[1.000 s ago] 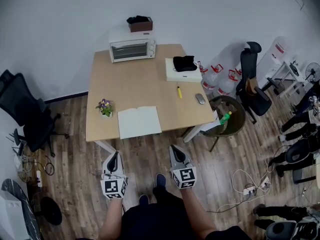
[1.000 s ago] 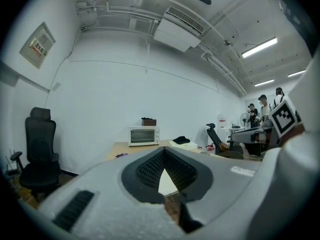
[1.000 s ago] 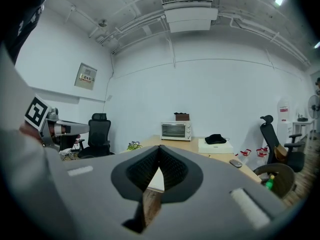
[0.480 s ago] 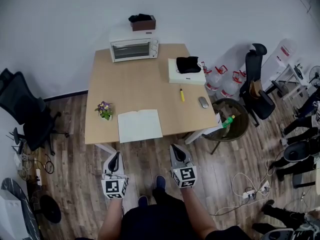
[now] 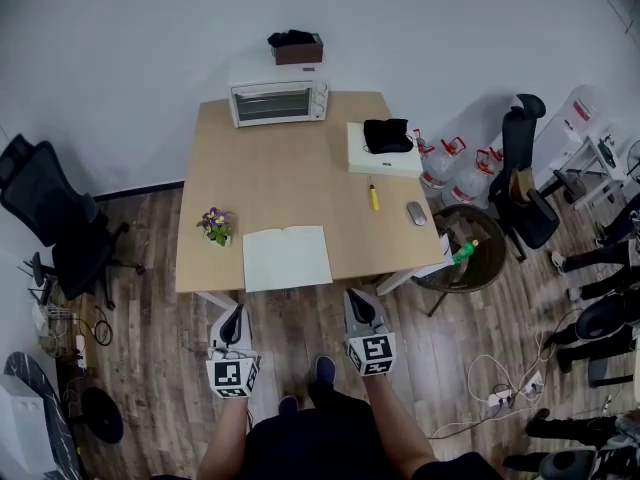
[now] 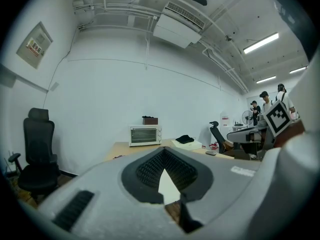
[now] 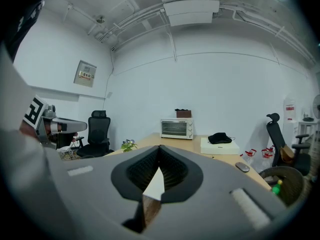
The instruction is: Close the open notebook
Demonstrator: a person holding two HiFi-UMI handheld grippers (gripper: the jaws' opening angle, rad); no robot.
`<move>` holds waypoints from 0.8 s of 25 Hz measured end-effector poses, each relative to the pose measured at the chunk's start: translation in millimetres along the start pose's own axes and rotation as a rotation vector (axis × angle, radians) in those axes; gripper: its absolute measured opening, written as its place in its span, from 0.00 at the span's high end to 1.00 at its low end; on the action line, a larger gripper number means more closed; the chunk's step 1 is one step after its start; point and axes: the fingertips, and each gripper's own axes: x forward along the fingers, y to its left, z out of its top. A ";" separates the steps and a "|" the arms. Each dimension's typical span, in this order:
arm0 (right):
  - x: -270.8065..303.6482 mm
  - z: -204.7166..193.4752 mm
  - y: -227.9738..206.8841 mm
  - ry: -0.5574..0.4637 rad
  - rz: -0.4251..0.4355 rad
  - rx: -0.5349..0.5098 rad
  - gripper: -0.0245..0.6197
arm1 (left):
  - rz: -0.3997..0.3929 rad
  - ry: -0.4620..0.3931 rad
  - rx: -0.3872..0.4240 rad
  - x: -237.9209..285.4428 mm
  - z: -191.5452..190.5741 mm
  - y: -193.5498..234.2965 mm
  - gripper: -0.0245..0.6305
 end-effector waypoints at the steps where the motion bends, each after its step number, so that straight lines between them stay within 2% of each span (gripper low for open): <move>1: 2.4 1.7 -0.5 -0.003 0.003 0.001 0.95 | 0.002 0.000 -0.001 1.6 -0.1 0.9 0.97; 13: 30.6 -5.1 -7.6 0.009 0.034 0.042 0.95 | 0.007 0.008 0.024 18.7 1.4 4.0 0.97; 19: 49.2 -34.3 -20.3 0.052 0.050 0.143 0.94 | 0.012 0.015 0.016 25.7 -1.6 3.1 0.97; 20: 52.3 -43.2 -22.4 0.067 0.053 0.164 0.90 | 0.014 0.017 0.015 26.3 -2.5 3.1 0.97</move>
